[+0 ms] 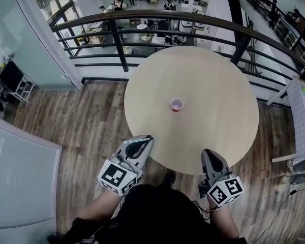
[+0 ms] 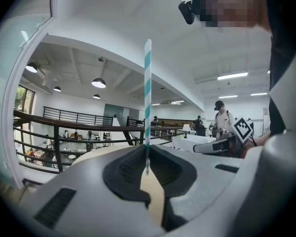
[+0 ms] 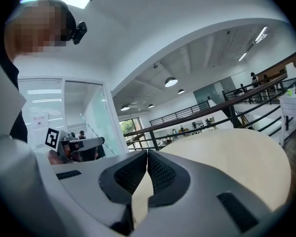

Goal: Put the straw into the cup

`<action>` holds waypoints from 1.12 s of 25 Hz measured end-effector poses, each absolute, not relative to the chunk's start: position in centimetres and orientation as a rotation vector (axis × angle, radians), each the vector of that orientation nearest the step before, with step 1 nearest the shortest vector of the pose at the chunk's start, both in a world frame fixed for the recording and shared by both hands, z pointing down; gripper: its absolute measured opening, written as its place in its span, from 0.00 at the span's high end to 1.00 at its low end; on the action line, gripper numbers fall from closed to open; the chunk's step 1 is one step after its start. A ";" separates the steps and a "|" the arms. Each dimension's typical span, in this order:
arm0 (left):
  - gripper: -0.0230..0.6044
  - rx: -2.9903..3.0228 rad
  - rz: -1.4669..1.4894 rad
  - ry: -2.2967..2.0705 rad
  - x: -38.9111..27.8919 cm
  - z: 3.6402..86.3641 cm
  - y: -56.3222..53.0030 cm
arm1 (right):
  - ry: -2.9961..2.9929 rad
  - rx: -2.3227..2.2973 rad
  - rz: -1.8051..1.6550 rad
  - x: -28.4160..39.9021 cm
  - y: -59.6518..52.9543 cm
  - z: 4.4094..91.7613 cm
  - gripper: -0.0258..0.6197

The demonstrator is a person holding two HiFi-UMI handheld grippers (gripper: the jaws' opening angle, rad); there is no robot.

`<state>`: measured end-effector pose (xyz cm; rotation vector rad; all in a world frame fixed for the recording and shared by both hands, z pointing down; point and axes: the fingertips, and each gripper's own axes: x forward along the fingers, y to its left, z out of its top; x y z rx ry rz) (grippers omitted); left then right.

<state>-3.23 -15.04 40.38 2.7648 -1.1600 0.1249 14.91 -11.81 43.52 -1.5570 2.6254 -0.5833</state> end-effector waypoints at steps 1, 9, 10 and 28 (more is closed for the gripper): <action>0.92 2.766 0.127 -1.161 -2.8 40.5 -15.6 | 2.639 -1.552 -0.582 15.1 -12.5 43.7 0.93; 0.92 2.767 0.163 -1.135 -2.3 41.9 -20.8 | 2.621 -1.587 -0.618 15.4 -17.3 44.7 0.93; 0.92 2.767 0.166 -1.123 -2.3 42.1 -21.7 | 2.612 -1.599 -0.627 15.2 -18.0 44.8 0.93; 0.92 2.714 0.291 -0.958 -0.3 49.9 -34.0 | 2.546 -1.695 -0.804 13.9 -26.6 51.1 0.93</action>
